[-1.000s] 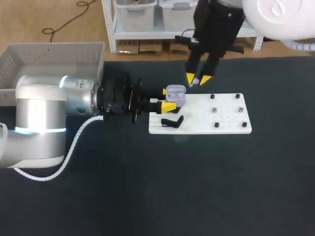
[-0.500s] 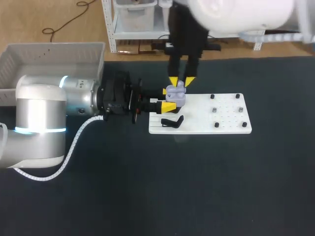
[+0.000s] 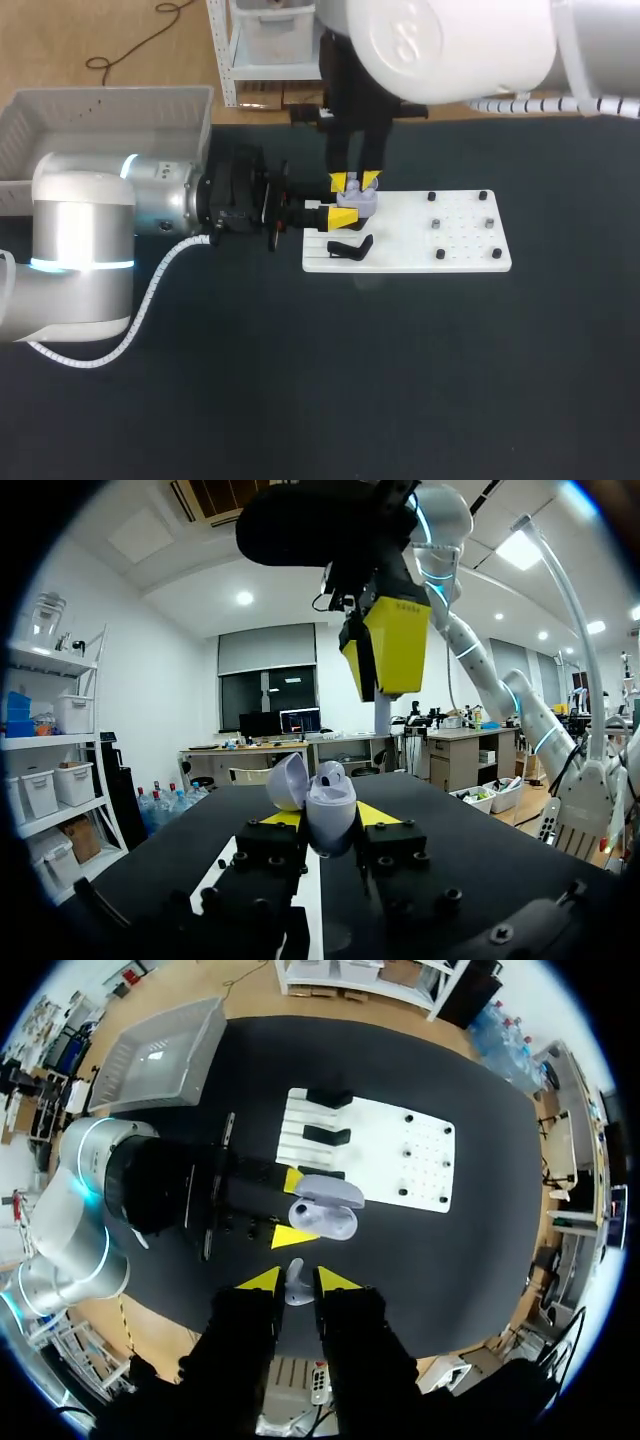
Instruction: Pick up each earbud case from the left stands, insert the matching earbuds, close the lid, and place the case in the box.
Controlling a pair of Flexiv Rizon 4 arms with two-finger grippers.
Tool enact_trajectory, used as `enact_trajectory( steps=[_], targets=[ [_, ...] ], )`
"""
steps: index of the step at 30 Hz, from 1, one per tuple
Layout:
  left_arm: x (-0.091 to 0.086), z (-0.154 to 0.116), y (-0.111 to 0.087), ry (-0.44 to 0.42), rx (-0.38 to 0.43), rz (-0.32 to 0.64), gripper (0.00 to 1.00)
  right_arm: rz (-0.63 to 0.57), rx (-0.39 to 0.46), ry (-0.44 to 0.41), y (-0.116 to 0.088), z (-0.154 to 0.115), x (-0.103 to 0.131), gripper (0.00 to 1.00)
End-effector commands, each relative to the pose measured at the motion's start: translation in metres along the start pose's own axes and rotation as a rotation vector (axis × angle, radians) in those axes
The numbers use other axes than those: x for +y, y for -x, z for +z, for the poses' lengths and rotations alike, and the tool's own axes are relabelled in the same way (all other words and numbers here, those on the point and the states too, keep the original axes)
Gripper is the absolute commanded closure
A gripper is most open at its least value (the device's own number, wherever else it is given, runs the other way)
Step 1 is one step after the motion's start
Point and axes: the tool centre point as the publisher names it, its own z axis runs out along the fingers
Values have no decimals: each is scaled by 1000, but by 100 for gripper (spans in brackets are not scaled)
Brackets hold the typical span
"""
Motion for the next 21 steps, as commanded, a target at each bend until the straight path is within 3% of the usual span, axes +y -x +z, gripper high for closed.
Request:
enact_trajectory(
  steps=[1,21],
  targets=[
    [-1,0,0,4,0,2,100,-19,12,1,9,3,2,100],
    [-1,0,0,4,0,2,100,-98,26,-9,26,12,0,100]
  ],
)
